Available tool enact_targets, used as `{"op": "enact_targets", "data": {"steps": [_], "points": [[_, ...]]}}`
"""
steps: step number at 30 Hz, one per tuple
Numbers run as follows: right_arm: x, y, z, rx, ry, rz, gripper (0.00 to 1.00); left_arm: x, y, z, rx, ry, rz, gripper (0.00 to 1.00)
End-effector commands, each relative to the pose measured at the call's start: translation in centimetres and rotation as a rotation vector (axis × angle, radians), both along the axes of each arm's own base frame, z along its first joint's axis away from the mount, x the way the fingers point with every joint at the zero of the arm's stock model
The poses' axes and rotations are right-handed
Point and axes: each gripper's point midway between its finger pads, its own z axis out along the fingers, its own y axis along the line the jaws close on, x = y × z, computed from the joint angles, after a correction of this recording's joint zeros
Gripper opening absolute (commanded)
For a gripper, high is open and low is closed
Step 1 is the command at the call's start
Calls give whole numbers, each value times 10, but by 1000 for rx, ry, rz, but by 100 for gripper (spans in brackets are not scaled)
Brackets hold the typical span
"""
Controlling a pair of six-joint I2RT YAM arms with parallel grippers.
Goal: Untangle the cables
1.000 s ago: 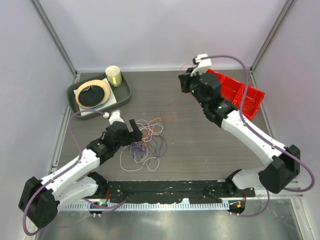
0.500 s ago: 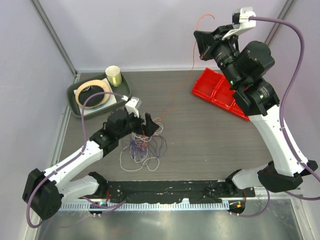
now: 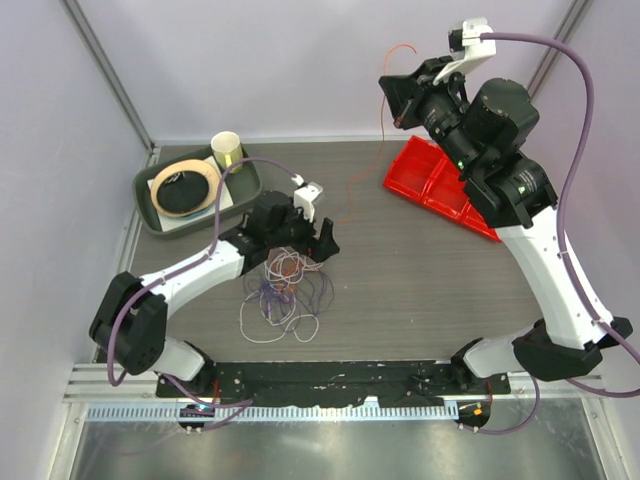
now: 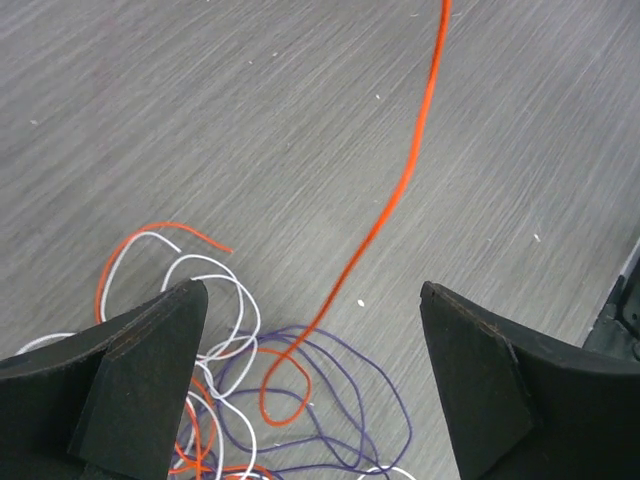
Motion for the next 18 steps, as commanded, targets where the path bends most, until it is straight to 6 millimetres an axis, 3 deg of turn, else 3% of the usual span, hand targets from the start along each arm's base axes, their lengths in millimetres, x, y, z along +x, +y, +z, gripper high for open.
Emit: {"op": "enact_targets", "data": {"steps": [1, 2, 3, 4, 7, 8, 10, 11, 13, 14, 16, 17, 18], "points": [[-19, -20, 27, 35, -61, -34, 1, 18, -4, 19, 37, -55, 14, 65], [-21, -22, 28, 37, -64, -39, 1, 19, -5, 11, 58, -29, 11, 50], [-22, -26, 29, 40, -68, -55, 1, 20, -5, 10, 69, -20, 8, 17], [-27, -31, 32, 48, -73, -62, 1, 25, -3, 10, 91, -24, 24, 3], [-21, -43, 2, -18, -18, -133, 1, 42, 9, 33, 132, -44, 140, 0], [-19, -42, -28, -70, 27, -136, 1, 47, 9, 54, 99, -52, 183, 0], [-22, -29, -66, -155, 56, -63, 1, 46, 11, 96, 29, -98, 212, 0], [-21, -24, -105, -193, 102, -35, 1, 48, 9, 125, -29, -120, 233, 0], [-22, -11, -143, -216, 143, 32, 3, 45, 11, 168, -111, -161, 259, 0], [-23, -1, -176, -244, 175, 85, 11, 44, 11, 198, -161, -196, 261, 0], [-32, 9, -194, -251, 173, 160, 23, 40, 11, 231, -239, -214, 270, 0], [-31, 14, -212, -250, 172, 180, 32, 36, 10, 258, -286, -241, 260, 0], [-32, 14, -216, -245, 164, 182, 35, 33, 10, 271, -316, -240, 259, 0]]}}
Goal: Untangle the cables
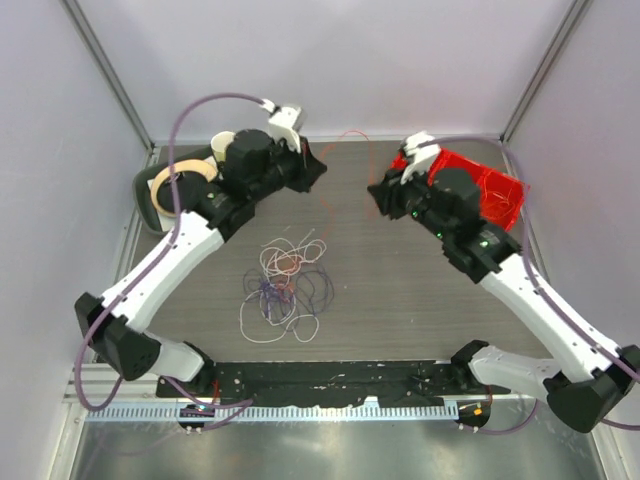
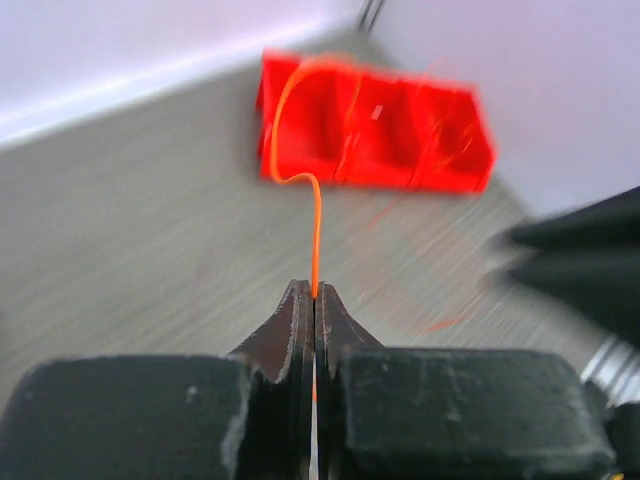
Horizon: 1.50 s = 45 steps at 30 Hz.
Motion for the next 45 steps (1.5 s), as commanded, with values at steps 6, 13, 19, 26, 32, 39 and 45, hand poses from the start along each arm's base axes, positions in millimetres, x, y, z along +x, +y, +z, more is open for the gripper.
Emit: {"op": "enact_targets", "data": {"steps": [6, 13, 19, 26, 32, 39, 45], "points": [[-7, 25, -47, -50, -14, 161, 64, -34, 11, 178, -304, -208, -22, 0], [-32, 14, -34, -42, -167, 206, 76, -37, 18, 202, -321, -255, -8, 0], [-63, 28, -2, 16, -278, 367, 79, -32, 11, 185, -278, -241, -31, 0], [-48, 48, 13, 68, -297, 406, 88, -35, -5, 163, -246, -204, -98, 0], [-6, 74, -2, 93, -220, 380, 88, -45, -23, 140, -236, -175, -142, 0], [37, 102, -29, 125, -179, 361, 88, -59, -38, 135, -235, -160, -200, 0], [73, 91, -58, 101, -148, 190, 85, -75, -37, 135, -227, -176, -236, 0]]}}
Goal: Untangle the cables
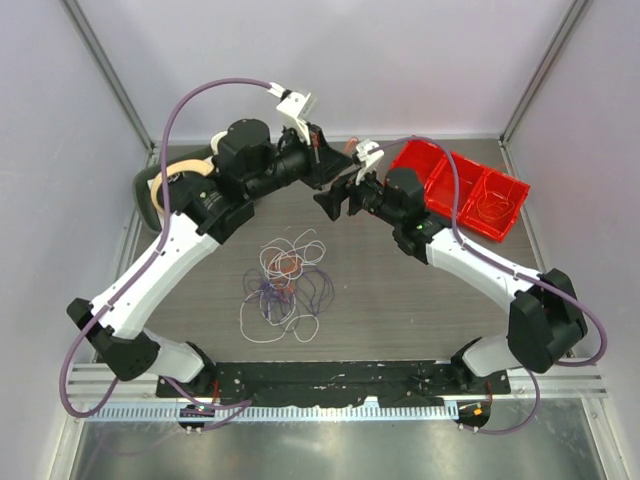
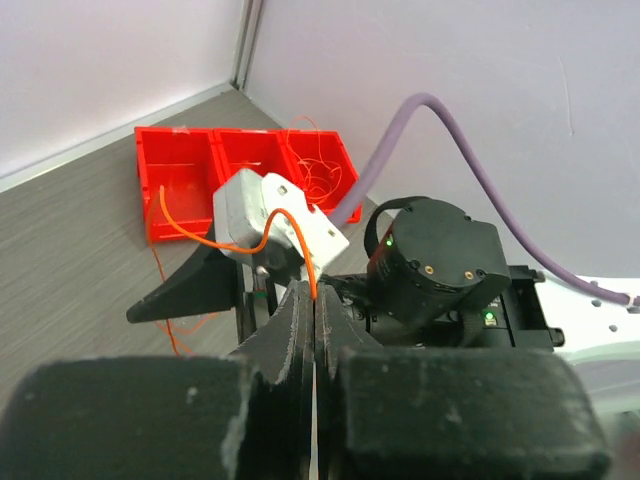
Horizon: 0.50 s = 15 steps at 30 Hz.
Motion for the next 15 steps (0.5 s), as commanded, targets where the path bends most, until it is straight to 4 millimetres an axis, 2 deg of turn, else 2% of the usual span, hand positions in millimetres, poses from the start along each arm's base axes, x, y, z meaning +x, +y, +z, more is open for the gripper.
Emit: {"op": "enact_targets", "data": {"steps": [1, 4, 8, 9, 11, 15], "points": [[20, -10, 35, 85, -107, -123, 84, -22, 8, 27, -38, -93, -44, 0], [13, -13, 30, 72, -111, -114, 82, -23, 12, 28, -40, -100, -27, 0], [-19, -13, 40, 112, -152, -11, 82, -14, 16, 27, -25, -90, 32, 0], [-29, -13, 38, 124, -160, 20, 82, -11, 17, 27, -23, -87, 46, 0], [-42, -19, 51, 150, -200, 42, 81, -10, 15, 25, -21, -80, 40, 0], [-71, -11, 51, 141, -234, 180, 81, -10, 14, 26, -22, -74, 38, 0]]}}
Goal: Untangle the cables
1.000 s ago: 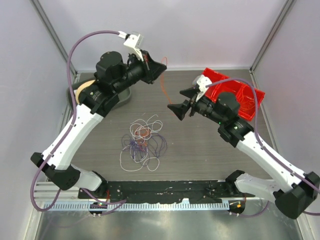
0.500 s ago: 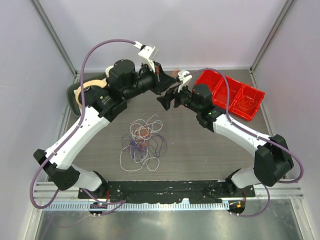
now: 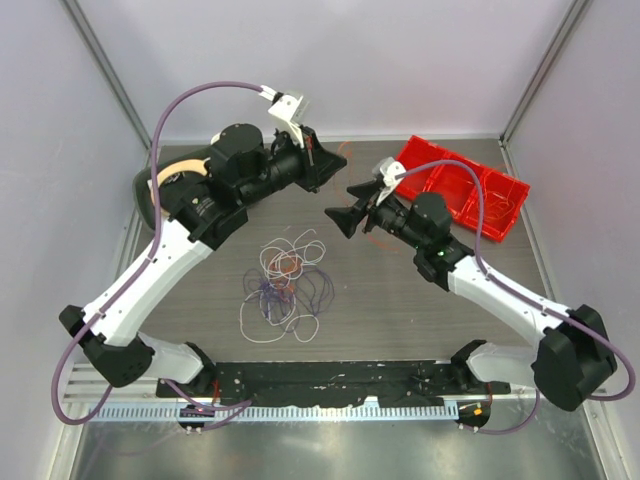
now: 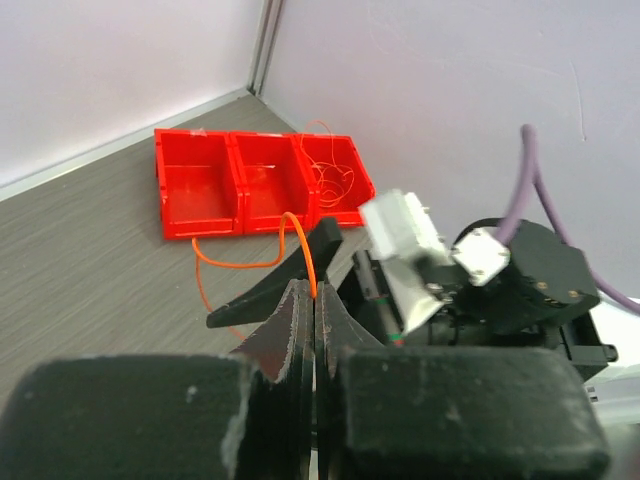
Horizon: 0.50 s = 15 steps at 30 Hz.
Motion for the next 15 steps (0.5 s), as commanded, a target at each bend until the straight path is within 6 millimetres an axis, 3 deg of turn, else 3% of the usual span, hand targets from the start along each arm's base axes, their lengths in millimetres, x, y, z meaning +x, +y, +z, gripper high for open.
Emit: {"op": "enact_targets", "data": {"steps": [1, 3, 7, 12, 15], "points": [[-36, 12, 43, 72, -149, 177, 80, -2, 3, 24, -29, -48, 10, 0], [-37, 12, 43, 78, -146, 183, 80, -3, 4, 25, -30, -45, 11, 0], [-16, 1, 41, 85, -163, 54, 82, -10, 4, 26, -40, -41, -15, 0], [10, 6, 27, 69, -123, -10, 84, -21, 8, 31, -50, -45, -40, 0], [15, 5, 21, 100, -117, -36, 84, -23, 12, 32, -44, -47, -31, 0]]}}
